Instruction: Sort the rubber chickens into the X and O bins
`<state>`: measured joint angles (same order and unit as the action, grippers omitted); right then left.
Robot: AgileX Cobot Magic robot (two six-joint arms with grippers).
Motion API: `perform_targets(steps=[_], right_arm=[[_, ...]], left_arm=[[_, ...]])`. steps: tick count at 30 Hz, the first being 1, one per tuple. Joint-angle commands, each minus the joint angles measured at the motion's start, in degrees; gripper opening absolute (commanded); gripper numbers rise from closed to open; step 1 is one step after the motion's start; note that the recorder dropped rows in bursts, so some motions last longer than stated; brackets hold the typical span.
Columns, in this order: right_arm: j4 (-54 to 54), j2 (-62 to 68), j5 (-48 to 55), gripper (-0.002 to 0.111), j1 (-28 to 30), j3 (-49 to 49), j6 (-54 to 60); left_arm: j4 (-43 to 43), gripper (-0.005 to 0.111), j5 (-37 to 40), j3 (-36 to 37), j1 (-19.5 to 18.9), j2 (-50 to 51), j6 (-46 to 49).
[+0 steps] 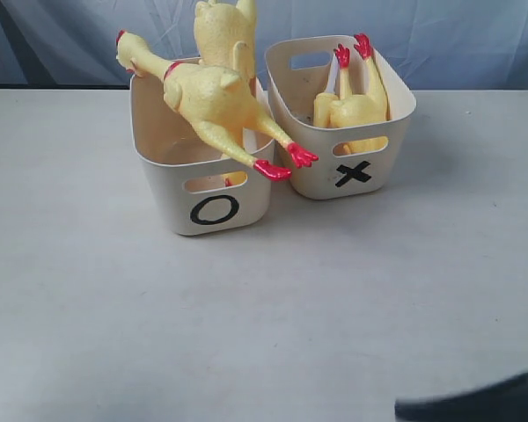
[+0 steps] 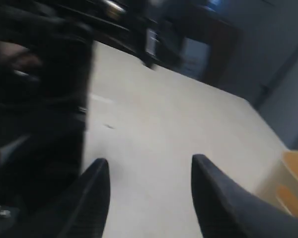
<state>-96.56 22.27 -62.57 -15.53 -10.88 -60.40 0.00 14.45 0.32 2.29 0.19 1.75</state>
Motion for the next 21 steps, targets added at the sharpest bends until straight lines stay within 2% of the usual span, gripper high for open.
perform_targets(steps=[1, 5, 8, 12, 15, 18, 21], right_arm=[[-0.43, -0.43, -7.39, 0.049, -0.46, 0.16, -0.01], [3.07, -1.42, -7.39, 0.049, -0.54, 0.16, -0.15], [3.46, -7.56, -7.39, 0.049, 0.72, 0.16, -0.24], [3.46, -18.56, -7.39, 0.049, 6.02, 0.16, -2.36], [1.8, -22.27, -7.39, 0.049, 11.8, 0.16, -12.25], [0.71, -22.27, 1.14, 0.049, 14.49, 0.3, -24.87], [-0.47, -21.84, 18.38, 0.049, 14.81, 0.36, -36.27]], left_arm=[[0.0, 0.0, -0.76, -0.32, 0.17, -0.19, -0.19], [0.0, 0.0, -0.76, -0.32, 0.17, -0.19, -0.19], [0.0, 0.0, -0.76, -0.32, 0.17, -0.19, -0.19], [0.0, 0.0, -0.76, -0.32, 0.17, -0.19, -0.19], [0.0, 0.0, -0.76, -0.32, 0.17, -0.19, -0.19], [0.0, 0.0, -0.76, -0.32, 0.17, -0.19, -0.19], [0.0, 0.0, -0.76, -0.32, 0.17, -0.19, -0.19]])
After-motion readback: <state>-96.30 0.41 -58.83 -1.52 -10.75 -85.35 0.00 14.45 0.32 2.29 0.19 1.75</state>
